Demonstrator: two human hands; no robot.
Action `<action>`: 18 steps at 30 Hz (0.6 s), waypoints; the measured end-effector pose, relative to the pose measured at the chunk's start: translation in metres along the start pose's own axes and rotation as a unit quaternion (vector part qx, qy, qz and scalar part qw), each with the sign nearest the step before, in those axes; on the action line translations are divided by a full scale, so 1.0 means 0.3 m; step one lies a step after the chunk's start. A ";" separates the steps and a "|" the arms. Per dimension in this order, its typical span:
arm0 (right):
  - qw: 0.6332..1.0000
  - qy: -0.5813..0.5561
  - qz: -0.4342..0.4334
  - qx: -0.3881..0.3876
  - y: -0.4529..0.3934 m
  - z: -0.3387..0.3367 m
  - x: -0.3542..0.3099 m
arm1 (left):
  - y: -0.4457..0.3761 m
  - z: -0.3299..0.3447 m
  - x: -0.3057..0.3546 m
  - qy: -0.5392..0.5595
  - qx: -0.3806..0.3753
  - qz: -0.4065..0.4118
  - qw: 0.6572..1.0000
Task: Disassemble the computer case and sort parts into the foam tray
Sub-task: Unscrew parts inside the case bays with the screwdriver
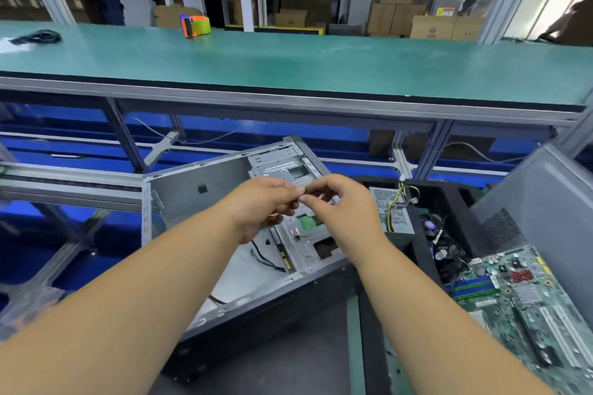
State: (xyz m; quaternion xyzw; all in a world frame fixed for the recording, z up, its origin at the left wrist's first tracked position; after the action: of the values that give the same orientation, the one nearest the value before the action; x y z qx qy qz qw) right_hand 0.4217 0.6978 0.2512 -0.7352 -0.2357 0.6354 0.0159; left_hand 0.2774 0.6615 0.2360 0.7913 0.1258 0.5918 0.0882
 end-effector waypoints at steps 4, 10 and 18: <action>0.998 0.067 -0.011 0.011 0.038 -0.138 0.019 | -0.004 0.118 0.052 -0.057 0.006 0.031 0.998; 0.980 0.184 0.009 0.078 0.103 -0.432 0.124 | -0.022 0.267 0.078 -0.148 0.025 0.059 0.987; 0.959 0.191 0.209 0.003 0.161 -0.567 0.403 | 0.018 0.245 0.066 -0.125 0.113 0.082 0.982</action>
State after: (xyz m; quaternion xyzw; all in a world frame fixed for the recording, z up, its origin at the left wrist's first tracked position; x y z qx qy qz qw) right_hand 0.6076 0.7462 0.1562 -0.8756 -0.0671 0.4731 -0.0708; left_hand 0.3537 0.6630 0.2346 0.8716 0.1147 0.4753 -0.0356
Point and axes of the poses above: each hand's wrist, its own y-axis away from the middle knuckle, its own z-axis out of the palm, x = y × z, the point moved 7 cm from there along -y, towards the middle knuckle, and after that the axes turned 13 degrees about -y, right-handed, at the moved point
